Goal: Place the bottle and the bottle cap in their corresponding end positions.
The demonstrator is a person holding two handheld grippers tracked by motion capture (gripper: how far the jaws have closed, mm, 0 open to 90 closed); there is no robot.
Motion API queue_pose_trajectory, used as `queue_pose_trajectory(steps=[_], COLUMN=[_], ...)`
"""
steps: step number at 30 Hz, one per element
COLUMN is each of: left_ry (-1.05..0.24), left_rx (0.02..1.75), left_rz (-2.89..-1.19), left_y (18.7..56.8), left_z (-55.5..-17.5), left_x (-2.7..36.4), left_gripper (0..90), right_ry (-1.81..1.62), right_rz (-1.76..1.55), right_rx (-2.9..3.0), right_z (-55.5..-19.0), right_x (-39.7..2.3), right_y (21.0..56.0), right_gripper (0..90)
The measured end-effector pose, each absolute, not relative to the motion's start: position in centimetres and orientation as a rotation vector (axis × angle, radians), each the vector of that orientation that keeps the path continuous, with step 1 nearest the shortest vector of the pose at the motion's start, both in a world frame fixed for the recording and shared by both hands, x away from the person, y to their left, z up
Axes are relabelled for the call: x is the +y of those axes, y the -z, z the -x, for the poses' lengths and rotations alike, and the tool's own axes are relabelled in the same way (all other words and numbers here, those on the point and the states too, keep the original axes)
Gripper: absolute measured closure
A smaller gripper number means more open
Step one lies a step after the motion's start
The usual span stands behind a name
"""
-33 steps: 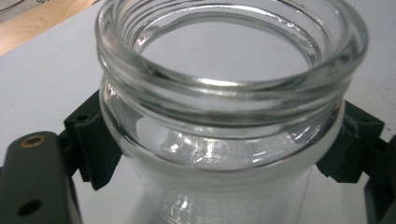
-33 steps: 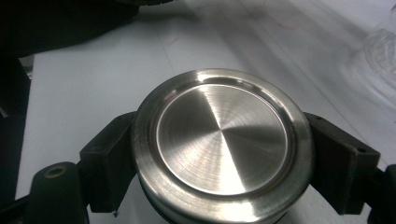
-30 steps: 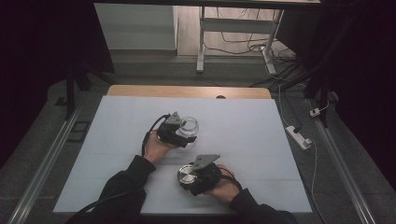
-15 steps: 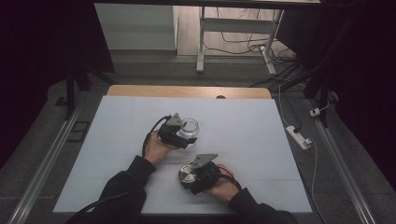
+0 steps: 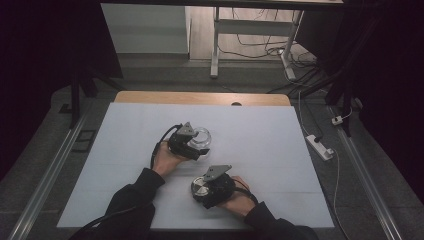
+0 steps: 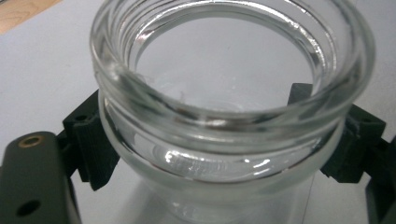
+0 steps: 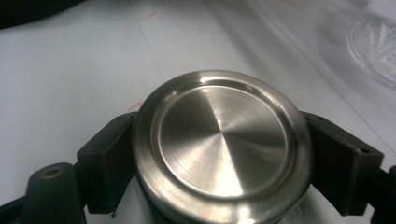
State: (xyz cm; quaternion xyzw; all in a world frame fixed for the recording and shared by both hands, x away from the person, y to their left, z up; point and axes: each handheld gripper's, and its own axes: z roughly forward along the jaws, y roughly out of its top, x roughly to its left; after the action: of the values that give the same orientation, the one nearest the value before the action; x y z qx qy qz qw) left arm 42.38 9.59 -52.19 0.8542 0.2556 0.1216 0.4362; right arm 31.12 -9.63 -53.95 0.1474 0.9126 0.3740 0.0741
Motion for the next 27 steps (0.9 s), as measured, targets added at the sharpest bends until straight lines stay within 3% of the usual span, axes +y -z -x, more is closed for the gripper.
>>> queue_pose_trajectory(steps=[27], left_ry=[-0.266], left_rx=[0.704], left_rz=[-2.136], left_y=[50.8], left_z=[-41.0], left_x=[11.2], left_gripper=[0.0], right_ry=[-1.239], right_rz=[-0.558], right_rx=[2.678], right_z=[-31.3], right_x=[-10.6], right_y=[51.9], right_gripper=[4.4])
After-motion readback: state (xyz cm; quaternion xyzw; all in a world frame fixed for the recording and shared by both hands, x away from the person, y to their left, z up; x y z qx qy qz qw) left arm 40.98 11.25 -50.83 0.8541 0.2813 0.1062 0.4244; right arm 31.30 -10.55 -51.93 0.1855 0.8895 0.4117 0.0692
